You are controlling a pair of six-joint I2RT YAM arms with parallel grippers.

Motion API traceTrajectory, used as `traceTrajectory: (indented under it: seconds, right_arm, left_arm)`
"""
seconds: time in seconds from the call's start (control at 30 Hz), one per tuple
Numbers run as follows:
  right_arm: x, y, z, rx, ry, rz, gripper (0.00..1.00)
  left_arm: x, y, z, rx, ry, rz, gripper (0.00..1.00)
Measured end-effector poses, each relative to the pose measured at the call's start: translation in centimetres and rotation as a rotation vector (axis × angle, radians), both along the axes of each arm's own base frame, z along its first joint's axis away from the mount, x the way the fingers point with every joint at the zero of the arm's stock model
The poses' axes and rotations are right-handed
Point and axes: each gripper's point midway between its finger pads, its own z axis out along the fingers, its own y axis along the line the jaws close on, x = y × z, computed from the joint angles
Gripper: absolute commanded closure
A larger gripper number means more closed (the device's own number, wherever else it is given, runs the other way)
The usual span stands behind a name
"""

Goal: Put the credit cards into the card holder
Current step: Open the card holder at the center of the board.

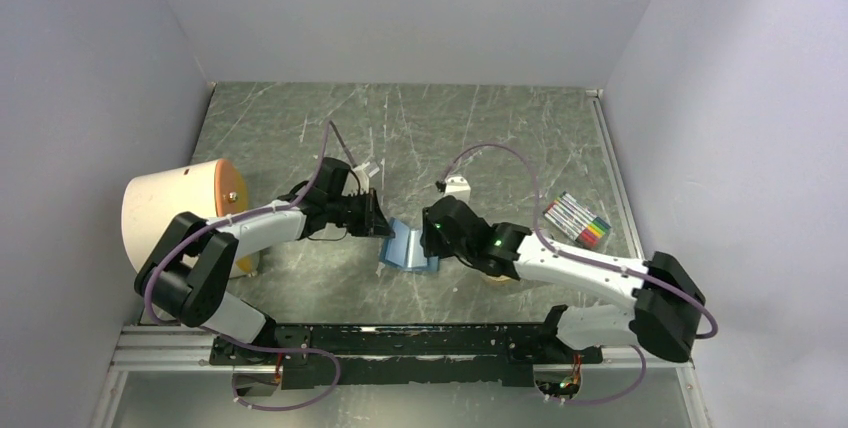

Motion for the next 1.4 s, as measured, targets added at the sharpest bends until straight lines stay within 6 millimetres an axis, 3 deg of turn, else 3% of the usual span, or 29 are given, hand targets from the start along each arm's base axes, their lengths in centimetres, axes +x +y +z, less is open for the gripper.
traceTrajectory:
  seconds: [0.2,0.53,0.67,0.83,1.0,1.4]
  right_arm:
    - [1.8,-1.8,5.3,0.0,-0.141,-0.077,0.5]
    - [3.2,-12.3,7.2,-0.234,-0.214,-0.34,0.43]
    - [3.5,-15.2,7.8,-0.274,-0.169,-0.424,0.36]
    - [3.4,-17.3,6.5,-0.319,-0.069,-0.497,0.32]
    - [3.3,-20.2,3.2,-0.448,0.086,-0.603,0.3]
    - [1.9,-22.3,-0.3,-0.589,0.243,-0.646,0.29]
  left_arm:
    - [-0.3,0.2,-0.3,0.021,0.021,-0.009,0.91]
    - [-0.9,0.0,0.1,0.009,0.008,-0.077,0.91]
    - [-1.4,-0.2,0.3,-0.014,0.006,-0.114,0.91]
    - [-2.2,-0.6,0.8,-0.065,0.017,-0.151,0.91]
    - [-2.6,-0.8,1.2,-0.093,0.015,-0.17,0.91]
    - [-3.5,-1.0,1.6,-0.137,0.033,-0.194,0.91]
